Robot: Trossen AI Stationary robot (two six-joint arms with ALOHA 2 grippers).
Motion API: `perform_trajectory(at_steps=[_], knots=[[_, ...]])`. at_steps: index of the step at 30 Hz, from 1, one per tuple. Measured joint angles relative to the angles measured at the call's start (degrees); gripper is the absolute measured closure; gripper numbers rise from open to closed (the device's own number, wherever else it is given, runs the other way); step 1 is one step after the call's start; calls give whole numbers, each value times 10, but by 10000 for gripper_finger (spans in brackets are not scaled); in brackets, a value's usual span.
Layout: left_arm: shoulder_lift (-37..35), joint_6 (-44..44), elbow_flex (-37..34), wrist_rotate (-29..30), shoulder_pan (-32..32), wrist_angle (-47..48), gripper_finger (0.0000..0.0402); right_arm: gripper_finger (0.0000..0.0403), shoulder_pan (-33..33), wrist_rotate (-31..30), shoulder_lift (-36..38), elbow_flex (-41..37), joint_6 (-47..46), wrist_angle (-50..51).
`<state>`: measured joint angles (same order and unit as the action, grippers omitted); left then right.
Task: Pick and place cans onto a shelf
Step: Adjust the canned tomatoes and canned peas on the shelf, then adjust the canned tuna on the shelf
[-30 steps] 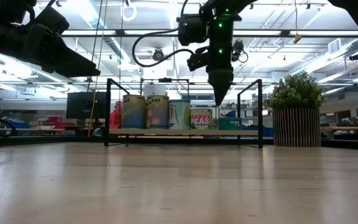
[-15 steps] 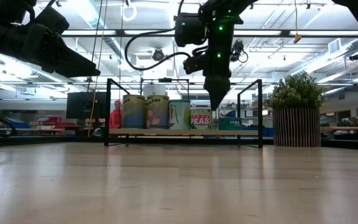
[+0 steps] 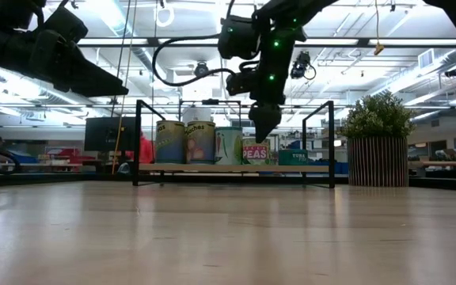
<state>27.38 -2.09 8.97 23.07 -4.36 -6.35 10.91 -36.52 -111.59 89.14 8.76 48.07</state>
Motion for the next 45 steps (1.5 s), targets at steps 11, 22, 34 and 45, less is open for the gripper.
perform_trajectory(at_steps=[11,22,34,45], knots=[[0,0,0,0,0,0,27,53,17,0,0,0,9,-8],[0,0,0,0,0,0,27,53,26,1,0,0,15,-19],[0,0,0,0,0,0,27,53,0,-3,0,17,18,26],[0,4,0,0,0,2,27,53,-15,-3,1,37,-61,127]])
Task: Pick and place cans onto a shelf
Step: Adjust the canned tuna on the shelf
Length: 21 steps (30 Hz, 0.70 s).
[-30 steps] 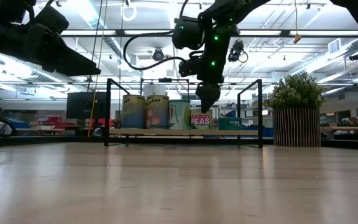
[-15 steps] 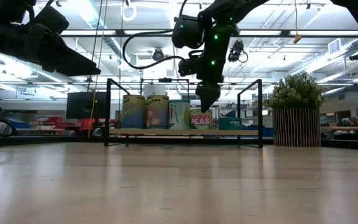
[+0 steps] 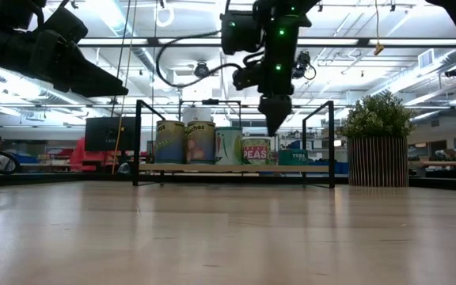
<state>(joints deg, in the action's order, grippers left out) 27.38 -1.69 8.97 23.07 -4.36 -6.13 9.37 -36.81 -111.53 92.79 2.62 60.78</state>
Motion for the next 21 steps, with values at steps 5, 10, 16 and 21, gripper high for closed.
perform_trajectory(at_steps=[5,10,16,21], knots=[[0,0,0,0,0,0,27,53,7,9,0,0,-50,68],[0,11,0,0,0,0,27,53,21,35,0,-19,-52,73],[0,11,0,0,0,0,27,53,25,30,0,-52,-54,72],[0,11,0,0,0,0,27,53,28,-11,0,-80,-36,66]])
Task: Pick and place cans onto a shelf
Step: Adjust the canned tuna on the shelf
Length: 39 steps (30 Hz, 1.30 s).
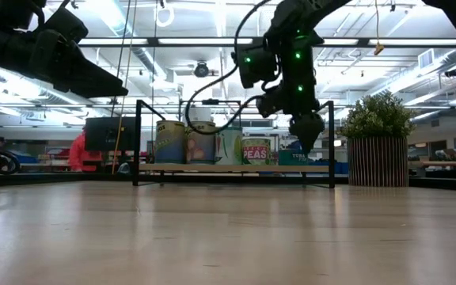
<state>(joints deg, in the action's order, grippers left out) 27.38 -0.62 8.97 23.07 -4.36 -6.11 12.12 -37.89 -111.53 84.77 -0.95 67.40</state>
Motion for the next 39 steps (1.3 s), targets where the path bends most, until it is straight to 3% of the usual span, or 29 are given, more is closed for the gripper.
perform_trajectory(at_steps=[10,27,39], knots=[[0,0,0,0,0,0,27,53,19,-16,0,-33,47,-75],[0,0,0,0,0,0,27,53,29,-34,0,-33,56,-49],[0,-1,0,0,0,0,27,53,46,-30,0,-33,78,-103]])
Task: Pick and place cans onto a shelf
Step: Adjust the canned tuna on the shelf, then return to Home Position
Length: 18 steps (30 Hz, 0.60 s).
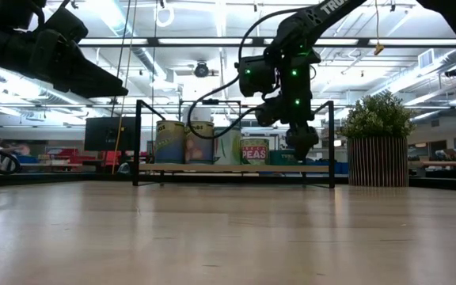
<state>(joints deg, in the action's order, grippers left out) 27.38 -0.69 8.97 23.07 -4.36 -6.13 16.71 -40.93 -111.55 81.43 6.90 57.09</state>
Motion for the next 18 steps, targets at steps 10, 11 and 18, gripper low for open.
perform_trajectory(at_steps=[10,11,18], knots=[[0,0,0,0,0,0,27,53,-20,-5,0,0,-24,34],[0,0,0,0,0,0,27,53,-25,-12,0,0,-29,40],[0,0,0,0,0,0,27,53,-63,-24,2,30,-81,78]])
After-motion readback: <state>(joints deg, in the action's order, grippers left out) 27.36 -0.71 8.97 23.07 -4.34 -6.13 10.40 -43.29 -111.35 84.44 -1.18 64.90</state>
